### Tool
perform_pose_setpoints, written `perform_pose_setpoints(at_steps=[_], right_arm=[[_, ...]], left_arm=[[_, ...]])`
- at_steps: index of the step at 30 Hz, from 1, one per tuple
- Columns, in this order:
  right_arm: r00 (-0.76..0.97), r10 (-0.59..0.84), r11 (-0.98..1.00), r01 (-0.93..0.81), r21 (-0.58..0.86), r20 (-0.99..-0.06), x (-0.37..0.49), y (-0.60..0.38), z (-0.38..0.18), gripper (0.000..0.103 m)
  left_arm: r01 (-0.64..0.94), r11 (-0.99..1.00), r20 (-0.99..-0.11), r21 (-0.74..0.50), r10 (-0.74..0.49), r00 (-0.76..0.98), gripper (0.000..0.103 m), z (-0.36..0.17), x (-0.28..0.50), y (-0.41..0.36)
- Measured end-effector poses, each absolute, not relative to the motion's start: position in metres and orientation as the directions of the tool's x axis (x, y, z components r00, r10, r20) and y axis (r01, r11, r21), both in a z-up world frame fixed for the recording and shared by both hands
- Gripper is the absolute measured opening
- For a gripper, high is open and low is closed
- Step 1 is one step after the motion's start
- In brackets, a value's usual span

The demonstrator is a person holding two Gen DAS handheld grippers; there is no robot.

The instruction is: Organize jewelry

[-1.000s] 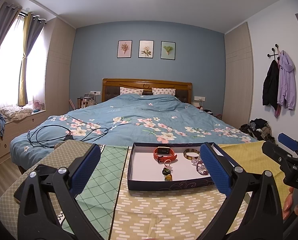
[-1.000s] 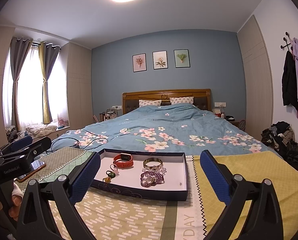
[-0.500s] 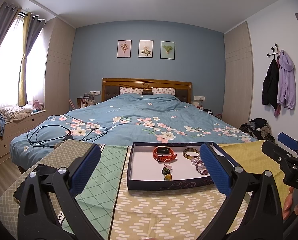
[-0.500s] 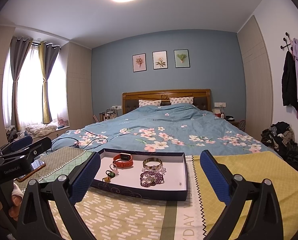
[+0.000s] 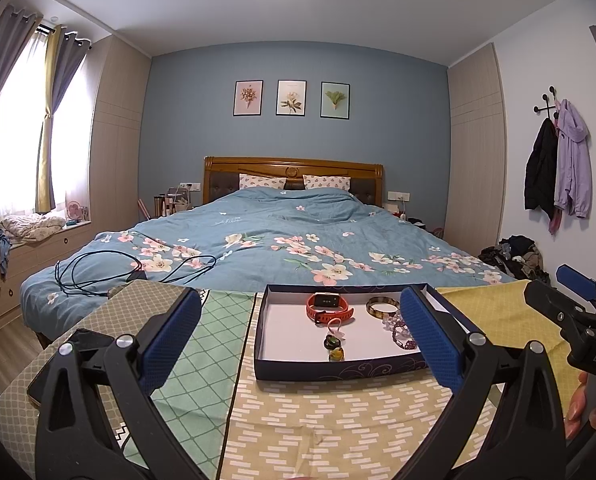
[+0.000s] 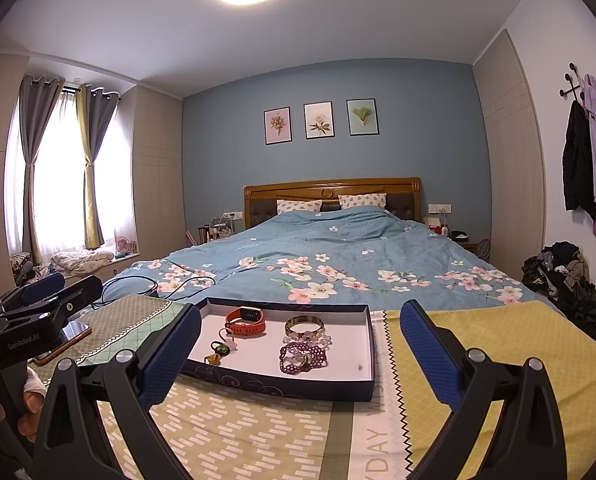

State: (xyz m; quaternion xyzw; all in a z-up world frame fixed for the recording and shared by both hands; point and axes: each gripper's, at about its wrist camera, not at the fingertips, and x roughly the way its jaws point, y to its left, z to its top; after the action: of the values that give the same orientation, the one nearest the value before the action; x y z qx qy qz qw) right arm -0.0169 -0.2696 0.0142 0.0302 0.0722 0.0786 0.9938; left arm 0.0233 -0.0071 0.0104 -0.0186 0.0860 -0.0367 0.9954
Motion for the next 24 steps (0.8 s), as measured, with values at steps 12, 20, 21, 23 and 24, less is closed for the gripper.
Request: perform_pose_setpoints(at_steps=[12, 20, 21, 23, 24], right_arm=[[0.977, 0.161, 0.986, -0.151, 0.076, -0.143, -0.0169, -0.2711, 0.0139, 0.096], [0.976, 0.161, 0.985, -0.151, 0.078, -0.146, -0.0173, -0.2718, 0.0137, 0.096], [0.976, 0.160, 0.986, -0.150, 0.078, -0.145, -0.0180, -0.2718, 0.0136, 0.096], [0.976, 0.161, 0.985, -0.151, 0.077, -0.146, -0.0171, -0.2721, 0.0139, 0.096], [0.976, 0.161, 0.986, -0.151, 0.078, -0.146, -0.0175, -0.2721, 0.0137, 0.096]], left_arm=[[0.070, 0.996, -0.173, -0.045, -0.077, 0.982, 0.098, 0.0101, 0.0239, -0.0068], [0.067, 0.997, -0.173, -0.041, -0.073, 0.982, 0.098, 0.0097, 0.0241, -0.0071], [0.067, 0.997, -0.173, -0.040, -0.072, 0.982, 0.098, 0.0097, 0.0239, -0.0070], [0.067, 0.997, -0.172, -0.040, -0.073, 0.982, 0.098, 0.0102, 0.0234, -0.0076], [0.065, 0.997, -0.171, -0.039, -0.071, 0.983, 0.098, 0.0103, 0.0235, -0.0078]])
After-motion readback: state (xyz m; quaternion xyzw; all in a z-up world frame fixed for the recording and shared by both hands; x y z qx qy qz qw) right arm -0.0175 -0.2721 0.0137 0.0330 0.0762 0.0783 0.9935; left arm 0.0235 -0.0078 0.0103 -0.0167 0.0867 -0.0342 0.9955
